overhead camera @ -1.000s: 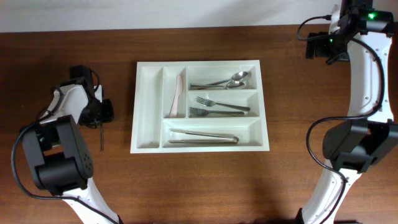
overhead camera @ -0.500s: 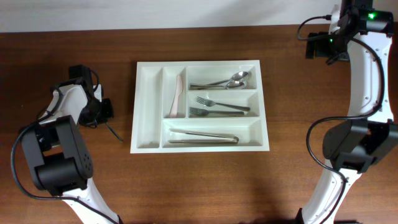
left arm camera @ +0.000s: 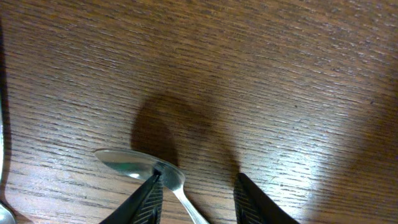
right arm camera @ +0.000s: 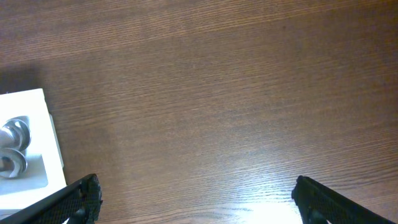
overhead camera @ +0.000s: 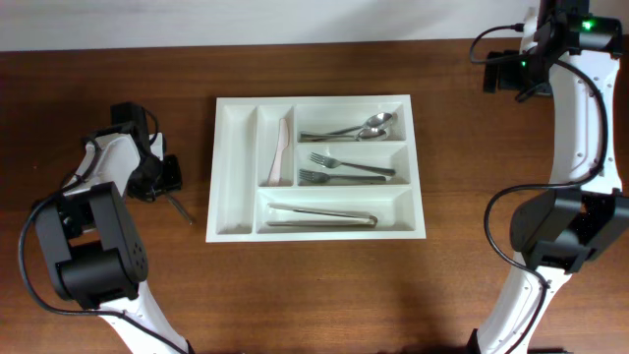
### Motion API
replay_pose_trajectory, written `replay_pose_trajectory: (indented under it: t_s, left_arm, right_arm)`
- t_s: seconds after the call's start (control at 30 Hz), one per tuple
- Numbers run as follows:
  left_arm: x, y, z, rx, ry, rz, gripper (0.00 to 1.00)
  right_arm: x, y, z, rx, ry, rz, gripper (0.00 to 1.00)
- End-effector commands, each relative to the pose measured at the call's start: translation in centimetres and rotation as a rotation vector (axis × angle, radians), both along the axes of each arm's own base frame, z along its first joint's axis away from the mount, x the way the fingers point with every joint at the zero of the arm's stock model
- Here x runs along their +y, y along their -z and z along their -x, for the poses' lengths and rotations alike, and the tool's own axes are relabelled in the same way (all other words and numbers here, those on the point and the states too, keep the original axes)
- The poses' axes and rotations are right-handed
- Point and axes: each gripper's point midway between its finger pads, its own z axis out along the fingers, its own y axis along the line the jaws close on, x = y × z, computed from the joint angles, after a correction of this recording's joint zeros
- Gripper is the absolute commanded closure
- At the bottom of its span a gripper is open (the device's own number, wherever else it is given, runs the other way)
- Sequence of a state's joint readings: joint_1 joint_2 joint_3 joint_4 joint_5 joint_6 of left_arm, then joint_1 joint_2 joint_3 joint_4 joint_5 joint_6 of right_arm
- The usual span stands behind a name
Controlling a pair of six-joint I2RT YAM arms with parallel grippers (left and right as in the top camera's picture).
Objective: Pack container
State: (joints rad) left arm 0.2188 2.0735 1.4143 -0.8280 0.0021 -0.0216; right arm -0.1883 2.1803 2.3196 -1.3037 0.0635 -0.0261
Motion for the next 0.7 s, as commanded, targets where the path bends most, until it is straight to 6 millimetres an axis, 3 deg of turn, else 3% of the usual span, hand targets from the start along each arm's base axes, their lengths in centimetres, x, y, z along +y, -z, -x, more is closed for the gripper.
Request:
replay_pose_trajectory:
  t_s: [0.0, 0.17, 0.27, 0.67]
  left_arm:
    - [-1.0, 3.3, 2.2, 0.092, 0.004, 0.049, 0.59]
    - [-0.8, 3.3, 1.9, 0.082, 0.004, 0.042, 0.59]
    - [-0.5, 3.3, 1.6, 0.070, 0.004, 0.024, 0.53]
    - [0.0, 3.2, 0.9, 0.040, 0.002, 0.000, 0.53]
  right_arm:
    - [0.0, 0.2, 0.0, 0.003, 0.013, 0.005, 0.01]
    - [0.0, 0.2, 0.0, 0.003, 0.013, 0.005, 0.01]
    - [0.0, 0.2, 0.0, 0.003, 0.013, 0.005, 0.01]
    - [0.0, 0.2, 0.0, 0.003, 0.013, 0.005, 0.01]
